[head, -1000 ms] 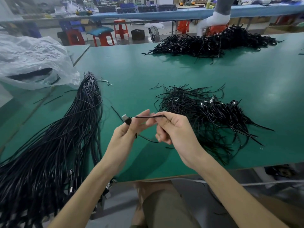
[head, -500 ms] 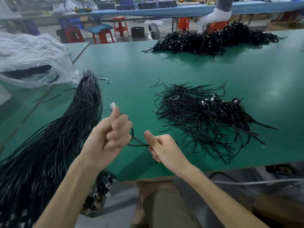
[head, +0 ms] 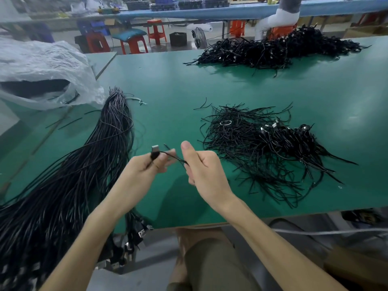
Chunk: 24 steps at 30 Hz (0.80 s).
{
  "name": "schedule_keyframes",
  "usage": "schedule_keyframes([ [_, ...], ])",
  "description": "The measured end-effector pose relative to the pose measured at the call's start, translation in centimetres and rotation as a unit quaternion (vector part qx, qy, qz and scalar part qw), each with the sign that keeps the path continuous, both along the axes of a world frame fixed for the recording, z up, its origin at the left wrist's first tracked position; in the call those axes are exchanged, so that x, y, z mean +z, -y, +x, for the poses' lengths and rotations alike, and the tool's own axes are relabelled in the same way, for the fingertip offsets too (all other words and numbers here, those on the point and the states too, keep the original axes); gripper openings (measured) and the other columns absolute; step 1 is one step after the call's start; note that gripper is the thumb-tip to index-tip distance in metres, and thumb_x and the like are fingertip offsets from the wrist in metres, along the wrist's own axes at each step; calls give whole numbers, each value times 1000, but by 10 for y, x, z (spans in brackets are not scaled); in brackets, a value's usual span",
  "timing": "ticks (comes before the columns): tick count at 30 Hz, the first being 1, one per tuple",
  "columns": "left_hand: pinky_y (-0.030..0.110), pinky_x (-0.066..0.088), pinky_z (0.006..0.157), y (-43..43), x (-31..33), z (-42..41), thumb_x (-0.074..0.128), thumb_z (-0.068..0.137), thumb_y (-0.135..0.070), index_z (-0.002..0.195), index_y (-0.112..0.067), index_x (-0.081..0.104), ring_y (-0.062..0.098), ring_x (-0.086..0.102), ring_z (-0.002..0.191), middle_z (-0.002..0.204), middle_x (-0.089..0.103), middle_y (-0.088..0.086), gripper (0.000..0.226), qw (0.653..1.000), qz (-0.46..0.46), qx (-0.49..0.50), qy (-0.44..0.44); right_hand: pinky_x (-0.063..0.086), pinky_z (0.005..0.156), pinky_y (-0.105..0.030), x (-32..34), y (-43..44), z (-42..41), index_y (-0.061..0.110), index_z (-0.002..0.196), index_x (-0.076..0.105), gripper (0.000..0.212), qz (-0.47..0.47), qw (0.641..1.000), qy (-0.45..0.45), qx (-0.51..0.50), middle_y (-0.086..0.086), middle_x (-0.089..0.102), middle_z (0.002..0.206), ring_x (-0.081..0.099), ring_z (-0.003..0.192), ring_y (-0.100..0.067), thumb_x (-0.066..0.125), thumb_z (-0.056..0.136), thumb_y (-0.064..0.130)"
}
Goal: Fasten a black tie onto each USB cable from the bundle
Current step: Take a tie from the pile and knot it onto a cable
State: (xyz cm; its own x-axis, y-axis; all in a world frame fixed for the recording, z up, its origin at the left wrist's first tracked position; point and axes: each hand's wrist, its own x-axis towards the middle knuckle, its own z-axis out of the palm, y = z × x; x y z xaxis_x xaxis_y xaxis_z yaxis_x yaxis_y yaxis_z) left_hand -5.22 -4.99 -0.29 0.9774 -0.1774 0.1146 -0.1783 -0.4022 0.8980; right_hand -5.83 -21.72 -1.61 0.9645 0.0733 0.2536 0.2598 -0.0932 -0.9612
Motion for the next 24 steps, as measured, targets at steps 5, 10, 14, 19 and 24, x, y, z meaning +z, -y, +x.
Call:
schedule_keyframes([
  [5,24,47,108,12,-14,-2,40,106,-36,140,-7,58,17,55,137,141,64,4,48,944,-295,-91,-116,25,47,-34,-4,-24,-9,24,43,35,65,40,999,8,12,10,32,42,29,43,-13,41,104,47],
  [10,27,46,109,8,1,8,29,108,-41,142,-3,55,14,51,140,152,54,5,58,870,-451,-148,-134,21,48,-28,-24,-27,-6,26,40,35,67,72,997,-29,12,13,27,41,24,41,-10,43,104,44],
  [14,22,55,84,6,13,2,32,111,-36,93,-22,79,0,67,71,103,73,-12,52,820,-539,-144,-133,18,47,-31,-31,-28,-5,25,41,30,66,46,998,-27,-14,9,25,42,22,42,-13,43,101,51],
  [19,22,27,51,0,30,-15,51,103,-54,68,-25,58,7,32,48,60,44,-10,46,893,-342,-259,-139,20,49,-45,-23,-21,7,17,51,23,61,6,997,-22,-69,-9,20,51,23,51,-19,45,97,52],
  [24,11,39,54,2,26,-25,48,107,-43,79,-20,69,2,49,53,63,61,-12,42,899,164,-362,-183,20,49,-36,-17,-13,19,14,52,21,64,-63,995,28,-71,-6,22,47,22,47,-21,47,106,37],
])
